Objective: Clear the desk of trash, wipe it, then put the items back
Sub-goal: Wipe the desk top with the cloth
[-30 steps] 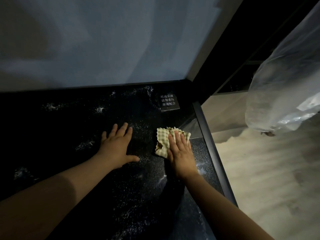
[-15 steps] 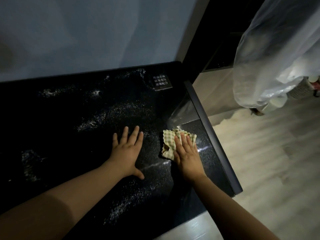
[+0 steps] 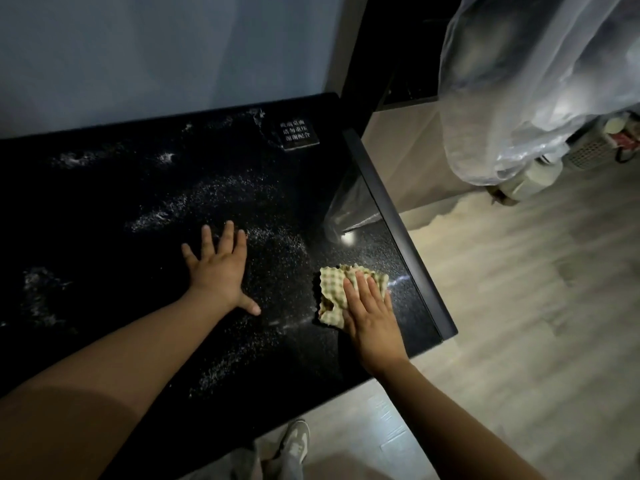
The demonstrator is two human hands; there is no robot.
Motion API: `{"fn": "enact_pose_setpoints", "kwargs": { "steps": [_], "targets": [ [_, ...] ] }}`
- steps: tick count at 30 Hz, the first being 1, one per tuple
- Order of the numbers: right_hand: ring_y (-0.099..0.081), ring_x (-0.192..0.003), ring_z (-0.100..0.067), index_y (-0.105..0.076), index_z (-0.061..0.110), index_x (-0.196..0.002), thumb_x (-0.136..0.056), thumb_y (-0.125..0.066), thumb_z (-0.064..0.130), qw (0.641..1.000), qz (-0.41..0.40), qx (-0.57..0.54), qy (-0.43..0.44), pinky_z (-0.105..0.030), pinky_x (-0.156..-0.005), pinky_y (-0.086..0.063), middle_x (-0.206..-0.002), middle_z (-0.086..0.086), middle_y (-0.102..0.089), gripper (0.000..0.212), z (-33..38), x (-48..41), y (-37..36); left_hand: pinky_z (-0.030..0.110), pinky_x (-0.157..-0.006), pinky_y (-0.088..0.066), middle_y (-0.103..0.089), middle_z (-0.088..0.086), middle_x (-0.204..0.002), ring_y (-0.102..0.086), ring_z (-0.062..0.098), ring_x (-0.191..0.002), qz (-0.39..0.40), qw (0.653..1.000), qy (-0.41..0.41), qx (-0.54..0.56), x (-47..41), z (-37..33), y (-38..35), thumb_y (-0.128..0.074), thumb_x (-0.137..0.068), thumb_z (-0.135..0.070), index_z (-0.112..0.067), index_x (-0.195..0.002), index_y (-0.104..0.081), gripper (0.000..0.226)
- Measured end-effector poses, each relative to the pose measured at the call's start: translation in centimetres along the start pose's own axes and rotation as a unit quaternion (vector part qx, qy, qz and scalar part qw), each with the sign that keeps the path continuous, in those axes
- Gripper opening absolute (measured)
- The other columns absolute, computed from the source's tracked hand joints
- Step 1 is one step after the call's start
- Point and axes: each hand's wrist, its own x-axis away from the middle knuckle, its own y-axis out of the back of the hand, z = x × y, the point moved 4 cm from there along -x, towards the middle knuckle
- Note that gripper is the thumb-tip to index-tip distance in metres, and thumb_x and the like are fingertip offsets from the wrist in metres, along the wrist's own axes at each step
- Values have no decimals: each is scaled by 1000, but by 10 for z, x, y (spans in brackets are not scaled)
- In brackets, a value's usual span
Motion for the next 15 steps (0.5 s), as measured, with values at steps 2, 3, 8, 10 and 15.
{"fn": "enact_pose_setpoints", "kwargs": {
  "steps": [2,3,8,10,15],
  "targets": [
    [-5,-146,-22,-27,22,-151,-98,-25,42,1000,-2,-2,-5,-42,-116,1,-157,1,-10,57,-4,15,-1,64,-113,-3,24,7,-158,19,40,-143,-15,1000,11,6,5,0,-1,-79,-53,-65,-16,-151,15,145],
    [-6,-146,-22,-27,22,-150,-98,-26,41,1000,-6,-3,-6,-43,-116,-2,-157,1,-12,56,-6,23,-1,63,-113,-3,22,7,-158,17,40,-144,-25,1000,12,7,8,-1,-1,-79,-55,-64,-16,-151,14,142],
    [-10,-146,-20,-27,23,-150,-99,-33,35,1000,-8,-6,-13,-44,-116,-9,-157,0,-15,53,-17,64,-5,59,-117,-7,11,7,-160,10,36,-146,-75,997,1,14,30,-10,-10,-73,-71,-58,-15,-153,4,121],
    [-12,-145,-19,-30,23,-149,-98,-45,28,1000,-10,-19,-17,-42,-116,-12,-157,1,-16,54,-21,79,-7,57,-117,-8,8,6,-161,8,34,-147,-87,996,-5,20,41,-14,-16,-68,-75,-59,-15,-153,0,112],
    [-43,-133,-24,-52,19,-137,-82,-73,11,996,-48,-64,-25,-33,-109,-30,-145,-4,-47,59,-33,119,-2,55,-117,-6,7,5,-161,6,33,-147,-99,994,-20,28,66,-29,-28,-64,-77,-62,-17,-153,-2,108]
  ]
}}
